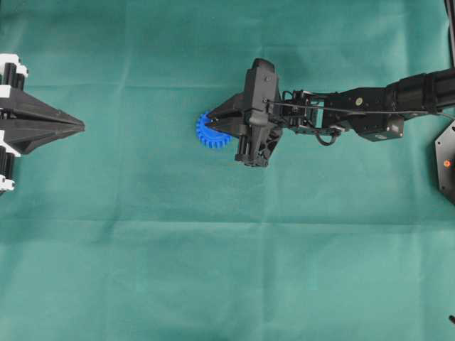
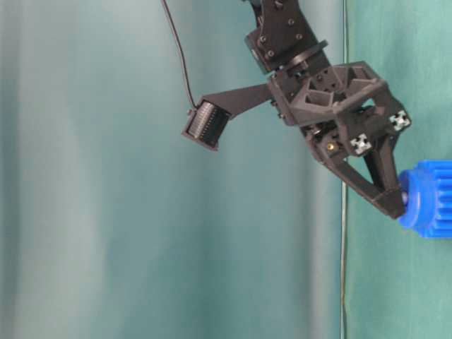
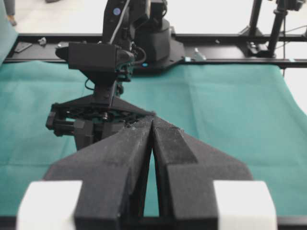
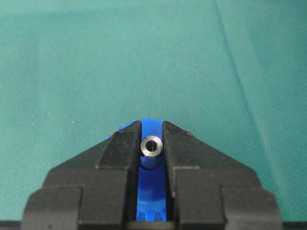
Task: Insert the shaft placed at a random location into the center hole of the small gear at another random location.
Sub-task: 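Lower the shaft into the gear's center hole with the right gripper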
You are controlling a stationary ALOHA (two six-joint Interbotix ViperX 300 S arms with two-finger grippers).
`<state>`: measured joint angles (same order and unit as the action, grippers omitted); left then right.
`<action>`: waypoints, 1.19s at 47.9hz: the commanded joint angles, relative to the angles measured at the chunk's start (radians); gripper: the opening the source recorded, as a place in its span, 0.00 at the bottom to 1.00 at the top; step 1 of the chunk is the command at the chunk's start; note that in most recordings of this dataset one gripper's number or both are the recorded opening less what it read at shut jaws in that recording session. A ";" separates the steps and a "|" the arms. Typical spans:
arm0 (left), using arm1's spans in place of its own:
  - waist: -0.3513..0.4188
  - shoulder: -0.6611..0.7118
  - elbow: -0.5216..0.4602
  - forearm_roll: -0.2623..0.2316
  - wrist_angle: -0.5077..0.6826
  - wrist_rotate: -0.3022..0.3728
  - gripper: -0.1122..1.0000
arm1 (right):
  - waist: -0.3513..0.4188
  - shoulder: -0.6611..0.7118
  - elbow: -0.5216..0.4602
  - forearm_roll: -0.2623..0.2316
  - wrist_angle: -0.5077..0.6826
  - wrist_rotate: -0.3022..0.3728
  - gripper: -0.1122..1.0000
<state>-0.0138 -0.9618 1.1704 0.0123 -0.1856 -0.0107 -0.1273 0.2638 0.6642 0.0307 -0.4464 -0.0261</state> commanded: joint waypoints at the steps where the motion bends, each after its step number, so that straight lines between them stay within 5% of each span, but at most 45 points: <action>1: -0.003 0.008 -0.017 0.003 -0.005 0.000 0.10 | 0.002 -0.014 -0.020 0.006 -0.017 0.000 0.22; 29: -0.003 0.008 -0.017 0.003 0.000 0.000 0.10 | 0.003 -0.012 -0.020 0.006 -0.017 0.002 0.24; 42: -0.003 0.008 -0.015 0.002 0.000 0.000 0.10 | 0.005 -0.017 -0.026 0.005 -0.025 -0.002 0.88; 57: -0.003 0.008 -0.017 0.002 0.000 0.000 0.10 | 0.005 -0.121 -0.028 0.003 0.023 -0.006 0.84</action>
<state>-0.0153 -0.9618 1.1704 0.0123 -0.1795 -0.0107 -0.1258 0.2117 0.6581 0.0322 -0.4418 -0.0261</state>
